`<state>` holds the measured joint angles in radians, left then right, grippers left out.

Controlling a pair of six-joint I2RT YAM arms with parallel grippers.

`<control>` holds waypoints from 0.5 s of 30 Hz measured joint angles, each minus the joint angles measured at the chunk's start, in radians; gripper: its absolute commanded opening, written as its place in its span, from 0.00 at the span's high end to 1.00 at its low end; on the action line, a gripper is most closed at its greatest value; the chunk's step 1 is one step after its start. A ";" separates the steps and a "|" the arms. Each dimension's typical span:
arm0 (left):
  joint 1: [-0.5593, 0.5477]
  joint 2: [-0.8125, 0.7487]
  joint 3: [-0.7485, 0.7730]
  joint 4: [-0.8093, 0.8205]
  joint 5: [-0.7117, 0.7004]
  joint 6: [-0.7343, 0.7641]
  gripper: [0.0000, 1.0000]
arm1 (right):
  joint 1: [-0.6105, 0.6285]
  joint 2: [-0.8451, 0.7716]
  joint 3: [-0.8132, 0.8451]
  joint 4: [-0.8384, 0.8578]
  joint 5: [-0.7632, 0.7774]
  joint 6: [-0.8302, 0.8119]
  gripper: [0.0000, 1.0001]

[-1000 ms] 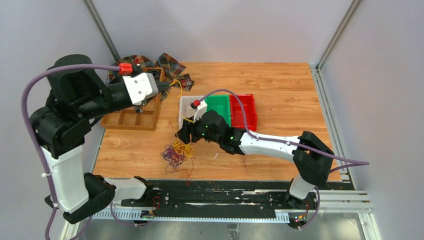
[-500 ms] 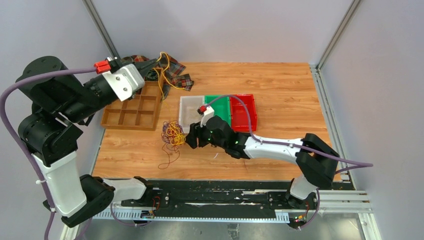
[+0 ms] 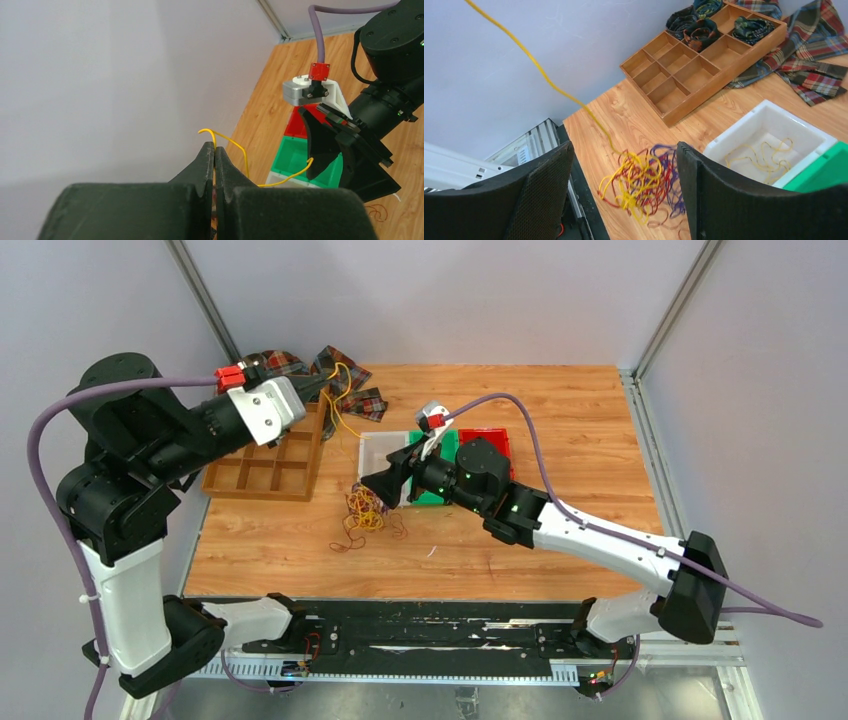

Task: Untangle the cables
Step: Untie the cable.

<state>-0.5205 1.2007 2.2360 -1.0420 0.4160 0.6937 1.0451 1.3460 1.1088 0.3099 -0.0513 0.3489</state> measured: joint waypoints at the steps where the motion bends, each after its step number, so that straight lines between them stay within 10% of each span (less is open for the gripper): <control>1: 0.000 0.001 -0.002 0.001 0.002 -0.002 1.00 | 0.002 0.008 0.010 0.001 -0.011 -0.008 0.27; 15: 0.000 0.013 0.017 0.001 0.031 -0.035 1.00 | 0.009 0.164 0.110 0.033 -0.060 -0.026 0.60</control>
<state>-0.5205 1.2133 2.2532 -1.0412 0.4473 0.6590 1.0538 1.5101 1.2186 0.3428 -0.1108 0.3233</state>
